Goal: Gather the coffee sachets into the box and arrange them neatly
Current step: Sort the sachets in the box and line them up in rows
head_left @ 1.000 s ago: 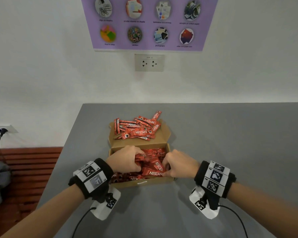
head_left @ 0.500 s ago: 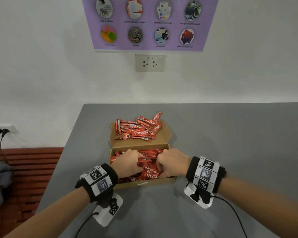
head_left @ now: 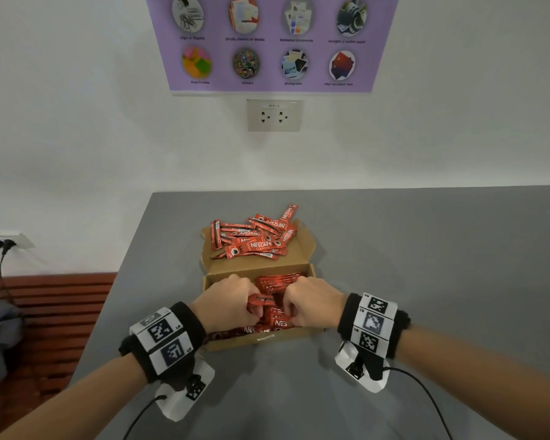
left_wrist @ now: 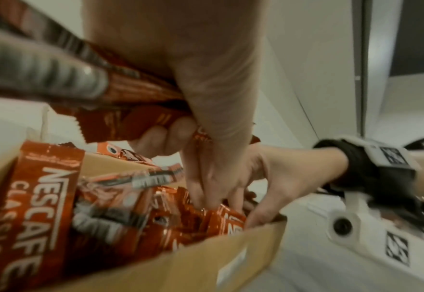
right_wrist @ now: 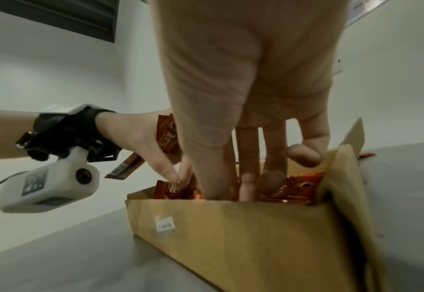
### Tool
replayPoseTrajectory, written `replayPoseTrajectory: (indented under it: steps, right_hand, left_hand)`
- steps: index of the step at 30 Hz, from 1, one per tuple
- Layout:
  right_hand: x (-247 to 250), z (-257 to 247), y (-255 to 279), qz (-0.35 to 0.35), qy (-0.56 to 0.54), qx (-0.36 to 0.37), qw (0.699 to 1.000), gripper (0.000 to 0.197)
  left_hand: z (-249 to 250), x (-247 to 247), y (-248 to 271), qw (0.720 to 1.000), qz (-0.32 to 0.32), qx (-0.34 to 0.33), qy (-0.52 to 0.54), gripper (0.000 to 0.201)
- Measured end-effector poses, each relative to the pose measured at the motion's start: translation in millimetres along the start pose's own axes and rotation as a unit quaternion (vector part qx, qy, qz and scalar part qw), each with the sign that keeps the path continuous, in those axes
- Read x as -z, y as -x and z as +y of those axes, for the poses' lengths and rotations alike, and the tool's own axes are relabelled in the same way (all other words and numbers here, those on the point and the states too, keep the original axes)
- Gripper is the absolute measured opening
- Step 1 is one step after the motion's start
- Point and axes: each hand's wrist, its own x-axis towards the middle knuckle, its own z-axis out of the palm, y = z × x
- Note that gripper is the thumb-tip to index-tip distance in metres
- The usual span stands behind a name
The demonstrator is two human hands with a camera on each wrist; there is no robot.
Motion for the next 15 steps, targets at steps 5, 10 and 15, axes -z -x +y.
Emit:
replayPoseTrajectory:
  steps: [5,10,15]
  right_hand:
    - [-2.5,-4.6,-2.9,-0.013,0.017,0.008,1.0,0.013]
    - [-3.9,-2.1,2.0,-0.002,0.018,0.014,1.0,0.014]
    - [-5.2,-2.4,2.1,-0.018,0.023,0.027,0.999,0.013]
  left_hand:
    - [-3.6,-12.6,4.7,0.994,-0.022,-0.07,-0.083,0.025]
    - [-14.6,-14.5,2.7,0.984,-0.05,-0.105,-0.135,0.025]
    - [-13.6,-12.3,6.6,0.973,-0.067,-0.134,-0.174,0.028]
